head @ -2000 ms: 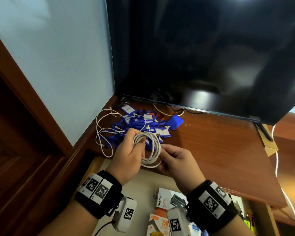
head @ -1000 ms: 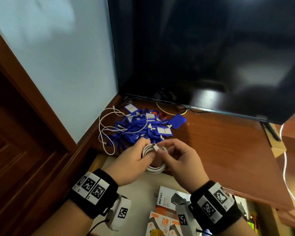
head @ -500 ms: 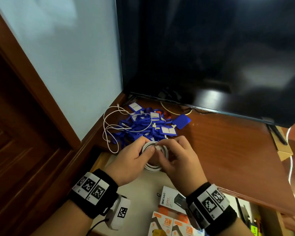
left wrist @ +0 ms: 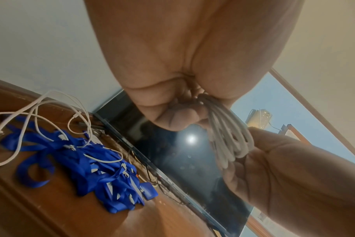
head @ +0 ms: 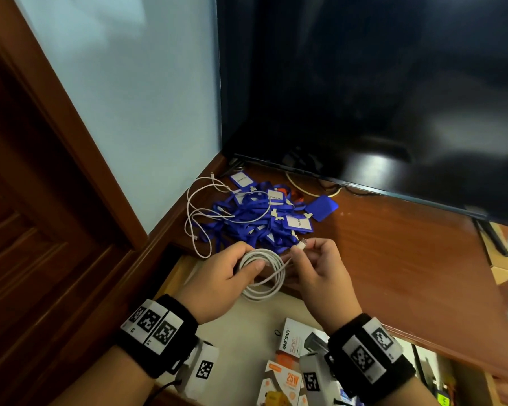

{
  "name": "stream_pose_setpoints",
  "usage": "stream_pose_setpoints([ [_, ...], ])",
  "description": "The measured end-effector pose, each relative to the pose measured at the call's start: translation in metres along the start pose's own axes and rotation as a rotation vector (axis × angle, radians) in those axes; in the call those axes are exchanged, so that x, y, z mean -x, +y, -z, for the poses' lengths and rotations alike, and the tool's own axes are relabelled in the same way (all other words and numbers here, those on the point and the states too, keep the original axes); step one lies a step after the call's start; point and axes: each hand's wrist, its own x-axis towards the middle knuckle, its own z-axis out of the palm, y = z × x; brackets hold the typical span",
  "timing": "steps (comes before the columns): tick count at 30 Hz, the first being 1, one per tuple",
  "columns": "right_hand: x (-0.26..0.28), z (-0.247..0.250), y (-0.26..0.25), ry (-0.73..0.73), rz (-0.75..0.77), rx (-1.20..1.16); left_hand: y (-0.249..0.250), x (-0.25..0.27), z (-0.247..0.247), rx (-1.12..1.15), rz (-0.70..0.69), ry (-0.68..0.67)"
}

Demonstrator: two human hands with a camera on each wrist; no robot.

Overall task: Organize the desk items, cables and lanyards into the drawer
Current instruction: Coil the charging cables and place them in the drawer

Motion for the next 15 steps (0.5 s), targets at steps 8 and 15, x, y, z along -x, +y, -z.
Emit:
stream_pose_setpoints([
  [8,-0.002,-0.008,0.021,-0.085,-0.073,-0.032,-0.021,0.005,-0.001,0.07,0.058,0.073],
  [15,-0.001,-0.036,0.059,-0.093,-0.287,-0.16,-0.069,0.022,0.009,0.073,0.168,0.032],
])
